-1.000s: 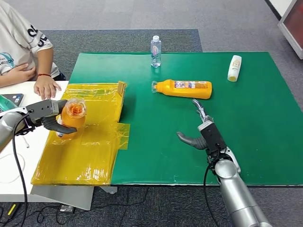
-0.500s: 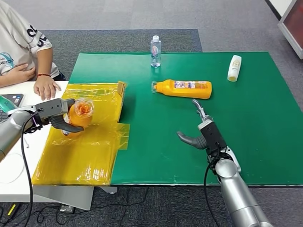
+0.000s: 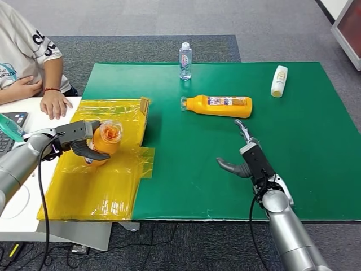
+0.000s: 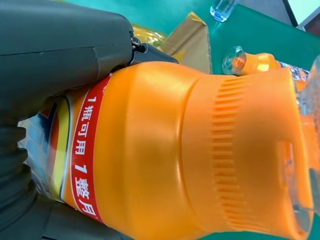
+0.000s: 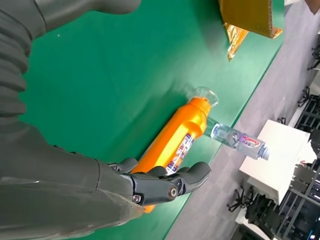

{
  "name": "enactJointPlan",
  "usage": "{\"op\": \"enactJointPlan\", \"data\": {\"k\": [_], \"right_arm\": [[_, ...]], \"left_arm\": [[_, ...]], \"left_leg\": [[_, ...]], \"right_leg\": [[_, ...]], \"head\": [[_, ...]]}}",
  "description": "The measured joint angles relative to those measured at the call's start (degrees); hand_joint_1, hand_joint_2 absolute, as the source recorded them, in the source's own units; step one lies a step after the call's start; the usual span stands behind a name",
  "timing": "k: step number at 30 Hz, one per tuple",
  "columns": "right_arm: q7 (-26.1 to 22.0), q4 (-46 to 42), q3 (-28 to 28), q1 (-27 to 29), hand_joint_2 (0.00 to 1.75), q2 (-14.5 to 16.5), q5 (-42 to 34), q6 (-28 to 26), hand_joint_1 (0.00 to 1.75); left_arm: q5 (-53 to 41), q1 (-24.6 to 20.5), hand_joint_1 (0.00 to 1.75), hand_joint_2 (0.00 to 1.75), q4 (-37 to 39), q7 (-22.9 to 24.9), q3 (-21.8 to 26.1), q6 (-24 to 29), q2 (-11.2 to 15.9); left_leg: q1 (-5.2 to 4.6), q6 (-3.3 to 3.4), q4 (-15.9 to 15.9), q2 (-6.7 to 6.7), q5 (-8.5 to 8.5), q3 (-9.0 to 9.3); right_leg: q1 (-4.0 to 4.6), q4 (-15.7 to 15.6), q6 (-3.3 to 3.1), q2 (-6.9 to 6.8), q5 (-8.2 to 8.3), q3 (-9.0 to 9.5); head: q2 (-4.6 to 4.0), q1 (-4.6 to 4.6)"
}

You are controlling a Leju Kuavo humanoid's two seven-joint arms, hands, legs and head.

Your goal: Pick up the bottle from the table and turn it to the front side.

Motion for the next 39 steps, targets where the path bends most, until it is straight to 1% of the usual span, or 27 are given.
{"op": "enactJointPlan", "data": {"k": [8, 14, 18, 19, 22, 23, 26, 29, 33, 39], "right_arm": [[0.1, 0.0, 0.0, 0.3, 1.75, -0.3, 0.1, 0.4, 0.00], [0.0, 0.0, 0.2, 0.3, 1.75, -0.3, 0.0, 0.8, 0.00], [0.0, 0.0, 0.5, 0.3, 1.75, -0.3, 0.0, 0.9, 0.00], [-0.1, 0.0, 0.6, 0.3, 1.75, -0.3, 0.0, 0.9, 0.00], [-0.2, 0.1, 0.8, 0.3, 1.75, -0.3, -0.2, 0.9, 0.00], [-0.3, 0.1, 0.9, 0.4, 1.75, -0.3, -0.3, 0.8, 0.00], [-0.5, 0.2, 1.0, 0.7, 1.75, -0.2, -0.4, 0.6, 0.00], [-0.5, 0.2, 1.1, 1.3, 1.75, -0.2, -0.5, 0.2, 0.00], [-0.5, 0.1, 1.1, 2.3, 1.75, -0.2, -0.5, -0.1, 0.00], [-0.5, 0.0, 1.1, 2.9, 1.75, -0.2, -0.4, -0.4, 0.00]], "left_arm": [[-0.9, -0.4, 1.75, 1.75, 1.0, -0.5, 0.1, -2.2, -0.5], [-2.2, -2.0, 1.75, 1.75, 2.5, 0.2, -0.3, -5.1, -0.3], [-2.5, -2.8, 1.74, 1.75, 3.6, 0.6, -0.7, -5.9, 0.0], [-2.5, -3.1, 1.41, 1.75, 3.9, 0.9, -0.9, -6.0, 0.0], [-2.9, -3.9, 0.11, 1.75, 5.0, 2.1, -1.5, -6.3, 0.2], [-3.0, -4.3, 0.00, 1.75, 5.3, 2.5, -1.7, -6.2, 0.4], [-3.2, -5.2, 0.00, 1.75, 6.1, 3.5, -2.1, -5.1, 0.8], [-3.0, -5.4, 0.00, 1.75, 6.4, 3.7, -2.5, -3.9, 2.0], [-2.4, -5.2, 0.00, 1.75, 6.3, 3.5, -2.6, -2.5, 4.3], [-1.7, -4.1, 0.00, 1.75, 4.5, 3.2, -2.6, -1.9, 7.9]], "left_leg": [[0.01, -0.01, 0.0, 0.00, 0.00, 0.02], [0.00, -0.01, 0.0, 0.00, 0.00, 0.02], [0.01, -0.01, 0.0, 0.00, 0.01, 0.02], [0.01, 0.00, 0.0, 0.00, 0.01, 0.02], [0.01, -0.01, 0.0, 0.00, 0.01, 0.03], [0.01, -0.01, 0.0, 0.00, 0.01, 0.03], [0.01, -0.01, 0.0, 0.00, 0.01, 0.03], [0.01, -0.01, 0.0, 0.00, 0.01, 0.03], [0.01, -0.01, 0.0, 0.00, 0.01, 0.04], [0.01, -0.01, 0.0, 0.00, 0.01, 0.05]], "right_leg": [[0.02, 0.0, 0.00, 0.00, 0.00, 0.01], [0.02, 0.0, 0.00, 0.00, 0.00, 0.05], [0.02, 0.0, 0.00, -0.01, 0.00, 0.05], [0.02, 0.0, 0.00, -0.01, 0.00, 0.06], [0.03, 0.0, -0.02, 0.00, 0.01, 0.06], [0.03, 0.0, -0.02, -0.01, 0.01, 0.06], [0.03, 0.0, -0.02, -0.01, 0.01, 0.06], [0.04, 0.0, -0.02, 0.00, 0.01, 0.06], [0.04, 0.0, -0.04, 0.00, -0.01, 0.06], [0.03, 0.0, -0.04, -0.01, -0.01, 0.07]], "head": [[0.00, -0.01], [0.00, 0.00], [0.00, 0.01], [0.00, 0.01], [0.00, 0.00], [0.00, 0.01], [0.00, 0.01], [0.00, 0.00], [0.00, -0.01], [0.00, 0.00]]}}
